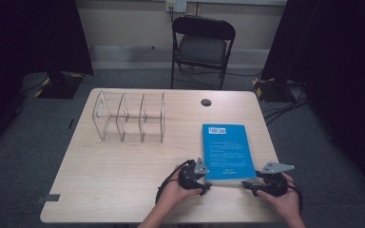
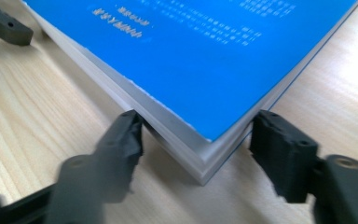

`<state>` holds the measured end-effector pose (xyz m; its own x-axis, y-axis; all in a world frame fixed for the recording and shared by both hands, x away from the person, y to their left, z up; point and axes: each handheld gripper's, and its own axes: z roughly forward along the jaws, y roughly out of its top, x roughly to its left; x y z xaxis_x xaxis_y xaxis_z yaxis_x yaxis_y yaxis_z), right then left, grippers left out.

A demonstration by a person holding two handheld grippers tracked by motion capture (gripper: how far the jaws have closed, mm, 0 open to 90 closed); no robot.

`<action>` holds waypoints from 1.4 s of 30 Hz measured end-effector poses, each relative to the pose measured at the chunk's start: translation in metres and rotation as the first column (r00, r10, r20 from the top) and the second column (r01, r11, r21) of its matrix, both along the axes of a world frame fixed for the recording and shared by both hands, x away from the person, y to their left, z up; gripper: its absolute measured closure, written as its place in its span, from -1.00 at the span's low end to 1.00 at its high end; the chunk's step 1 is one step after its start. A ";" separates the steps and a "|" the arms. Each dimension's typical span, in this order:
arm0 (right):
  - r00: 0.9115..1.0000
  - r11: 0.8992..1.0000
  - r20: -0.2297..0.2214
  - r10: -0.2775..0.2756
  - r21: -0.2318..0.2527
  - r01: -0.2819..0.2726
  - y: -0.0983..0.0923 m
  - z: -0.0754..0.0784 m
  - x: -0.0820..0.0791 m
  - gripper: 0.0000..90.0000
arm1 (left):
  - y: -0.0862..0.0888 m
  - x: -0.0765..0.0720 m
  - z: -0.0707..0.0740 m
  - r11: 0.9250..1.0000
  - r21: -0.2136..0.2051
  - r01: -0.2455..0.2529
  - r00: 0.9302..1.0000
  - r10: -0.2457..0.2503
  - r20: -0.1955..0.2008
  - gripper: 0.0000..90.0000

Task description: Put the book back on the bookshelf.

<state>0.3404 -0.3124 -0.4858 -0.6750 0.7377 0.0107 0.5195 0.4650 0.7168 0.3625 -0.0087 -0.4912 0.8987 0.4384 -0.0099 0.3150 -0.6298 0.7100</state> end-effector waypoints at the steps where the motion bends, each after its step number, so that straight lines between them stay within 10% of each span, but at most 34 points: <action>1: 1.000 1.000 0.008 0.000 0.004 0.000 -0.001 0.001 0.000 -0.15 | 0.000 0.000 -0.001 1.000 -0.008 -0.001 1.000 0.001 0.000 -0.06; 42: 1.000 1.000 0.004 -0.018 0.001 0.018 0.000 -0.005 -0.004 -0.22 | -0.003 0.002 0.001 1.000 -0.013 -0.023 0.999 0.022 -0.032 -0.16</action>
